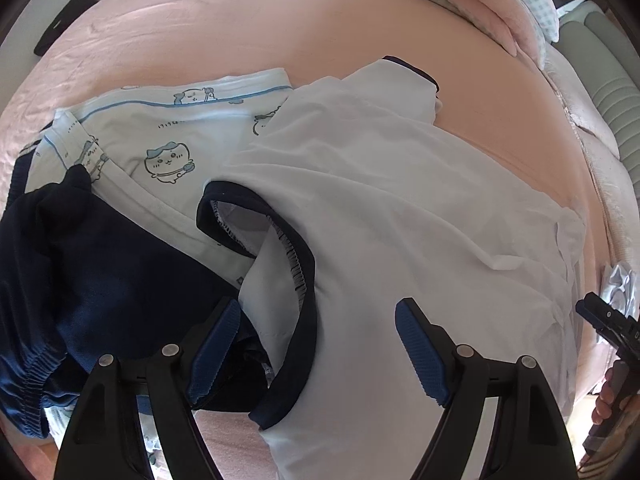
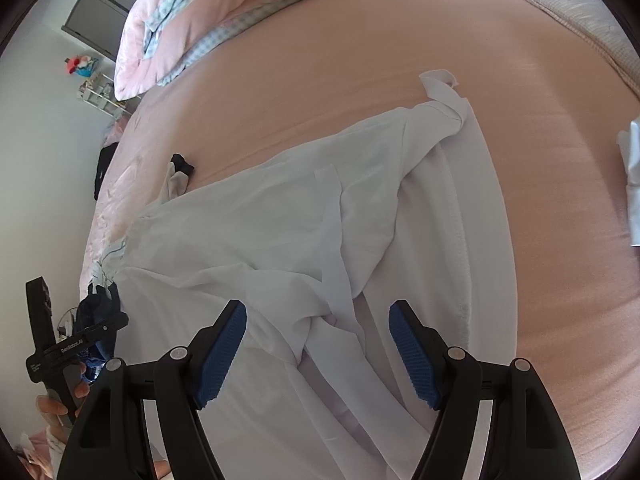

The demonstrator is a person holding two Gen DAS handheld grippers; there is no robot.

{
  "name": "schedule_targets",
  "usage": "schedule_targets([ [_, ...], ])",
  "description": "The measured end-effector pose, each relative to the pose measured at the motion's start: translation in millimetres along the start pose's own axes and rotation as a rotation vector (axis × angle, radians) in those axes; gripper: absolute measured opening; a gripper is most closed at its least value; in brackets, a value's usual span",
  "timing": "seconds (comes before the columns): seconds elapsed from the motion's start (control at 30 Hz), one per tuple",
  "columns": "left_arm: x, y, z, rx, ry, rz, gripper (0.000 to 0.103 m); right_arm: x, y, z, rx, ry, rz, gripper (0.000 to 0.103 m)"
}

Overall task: Fold clothes
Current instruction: 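Move both open grippers over the shirt toward its collar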

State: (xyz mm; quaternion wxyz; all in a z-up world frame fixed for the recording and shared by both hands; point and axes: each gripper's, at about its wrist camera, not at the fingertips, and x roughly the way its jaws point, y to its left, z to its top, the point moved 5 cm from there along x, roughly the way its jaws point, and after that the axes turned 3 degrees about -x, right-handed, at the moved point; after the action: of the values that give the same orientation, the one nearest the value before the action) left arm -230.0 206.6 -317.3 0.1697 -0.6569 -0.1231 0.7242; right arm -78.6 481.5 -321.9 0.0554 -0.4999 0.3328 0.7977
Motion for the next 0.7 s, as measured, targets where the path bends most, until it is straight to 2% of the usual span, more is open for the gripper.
schedule_targets([
  [0.03, 1.7, 1.6, 1.8, -0.019, 0.001, -0.018, 0.076, 2.1, -0.8, 1.5, 0.014, 0.003, 0.021, 0.074],
  [0.1, 5.1, 4.2, 5.4, -0.043, 0.004, -0.043, 0.053, 5.8, -3.4, 4.3, 0.042, 0.006, 0.052, 0.074],
  [0.2, 9.8, 7.1, 10.2, -0.066, 0.006, -0.063, 0.04, 10.5, -8.7, 7.6, 0.088, 0.004, 0.098, 0.074],
  [0.33, 13.9, 9.8, 14.0, -0.077, 0.007, -0.096, 0.037, 17.7, -17.8, 10.0, 0.17, 0.0, 0.174, 0.074],
  [0.47, 11.4, 8.6, 14.1, -0.061, -0.017, -0.1, 0.027, 23.7, -23.1, 13.1, 0.224, -0.006, 0.221, 0.074],
  [0.6, 4.5, 1.3, 11.5, -0.01, -0.038, -0.077, 0.025, 23.7, -22.9, 17.5, 0.274, -0.021, 0.346, 0.074],
  [0.7, -5.8, -0.8, 10.7, -0.01, -0.053, -0.098, 0.025, 30.2, -23.0, 22.1, 0.291, -0.018, 0.366, 0.074],
])
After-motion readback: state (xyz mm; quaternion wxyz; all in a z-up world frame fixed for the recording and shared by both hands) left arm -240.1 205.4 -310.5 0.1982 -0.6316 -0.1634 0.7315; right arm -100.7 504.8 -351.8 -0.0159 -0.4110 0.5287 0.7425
